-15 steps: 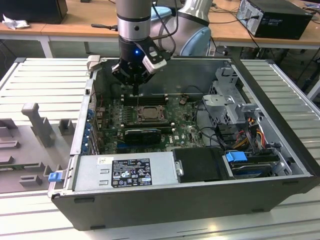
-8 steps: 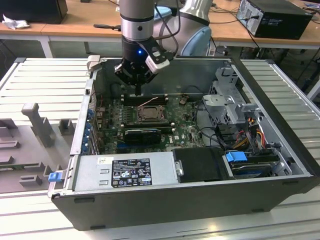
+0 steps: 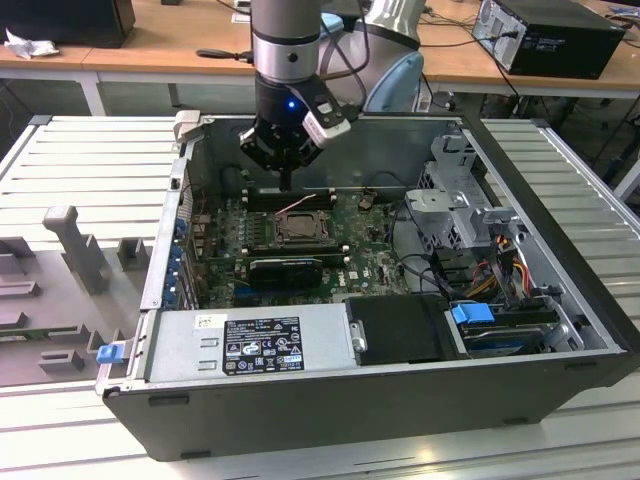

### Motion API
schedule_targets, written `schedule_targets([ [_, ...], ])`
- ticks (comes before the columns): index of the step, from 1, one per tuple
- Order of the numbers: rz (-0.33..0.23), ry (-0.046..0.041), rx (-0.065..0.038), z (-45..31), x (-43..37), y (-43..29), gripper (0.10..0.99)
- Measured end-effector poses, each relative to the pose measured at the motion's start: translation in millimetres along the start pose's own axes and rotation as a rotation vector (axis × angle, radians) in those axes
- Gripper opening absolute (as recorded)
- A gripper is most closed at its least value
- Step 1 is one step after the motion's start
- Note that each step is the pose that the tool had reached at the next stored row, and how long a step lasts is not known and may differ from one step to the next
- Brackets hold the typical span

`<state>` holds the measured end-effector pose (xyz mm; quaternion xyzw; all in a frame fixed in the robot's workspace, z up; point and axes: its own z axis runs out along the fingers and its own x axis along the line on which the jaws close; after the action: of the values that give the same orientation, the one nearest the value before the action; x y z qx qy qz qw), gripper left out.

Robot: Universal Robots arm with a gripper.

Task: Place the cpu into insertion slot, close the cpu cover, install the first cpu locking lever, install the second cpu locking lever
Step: 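Install the first cpu locking lever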

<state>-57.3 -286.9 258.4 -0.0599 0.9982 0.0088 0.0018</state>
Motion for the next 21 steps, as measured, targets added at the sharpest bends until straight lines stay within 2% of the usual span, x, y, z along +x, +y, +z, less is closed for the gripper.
schedule_targets([
  [2, 0.0, 0.0001, -0.001, 0.7, -1.8, -0.3, 0.106],
  [3, 0.0, -0.0011, -0.012, 1.1, -4.2, -0.9, 0.106],
  [4, 0.0, -0.0031, -0.028, 1.5, -5.8, -1.2, 0.106],
  [5, 0.0, -0.0043, -0.037, 2.1, -7.1, -1.5, 0.106],
  [6, 0.001, -0.0048, -0.039, 3.7, -8.3, -1.6, 0.106],
  [13, 0.004, -0.0055, -0.039, 17.3, -13.4, -2.6, 0.106],
  [17, 0.004, -0.0136, -0.04, 19.1, -13.6, -2.3, 0.106],
  [21, 0.004, -0.0138, -0.041, 23.0, -18.2, -1.8, 0.106],
])
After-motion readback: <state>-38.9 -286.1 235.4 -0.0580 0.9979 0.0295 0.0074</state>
